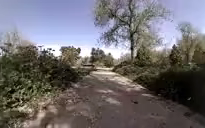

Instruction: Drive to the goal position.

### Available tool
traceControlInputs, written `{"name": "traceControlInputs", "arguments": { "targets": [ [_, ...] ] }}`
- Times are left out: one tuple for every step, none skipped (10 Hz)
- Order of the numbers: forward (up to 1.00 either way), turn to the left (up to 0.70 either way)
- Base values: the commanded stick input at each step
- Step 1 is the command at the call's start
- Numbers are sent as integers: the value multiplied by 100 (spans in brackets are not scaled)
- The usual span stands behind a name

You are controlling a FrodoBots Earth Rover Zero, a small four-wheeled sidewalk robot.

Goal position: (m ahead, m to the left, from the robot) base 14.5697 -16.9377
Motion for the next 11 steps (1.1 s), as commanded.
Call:
{"name": "traceControlInputs", "arguments": {
  "targets": [
    [70,0],
    [70,0],
    [70,0],
    [70,0],
    [70,0],
    [70,0],
    [70,0],
    [70,0],
    [70,0],
    [70,0],
    [70,0]
  ]
}}
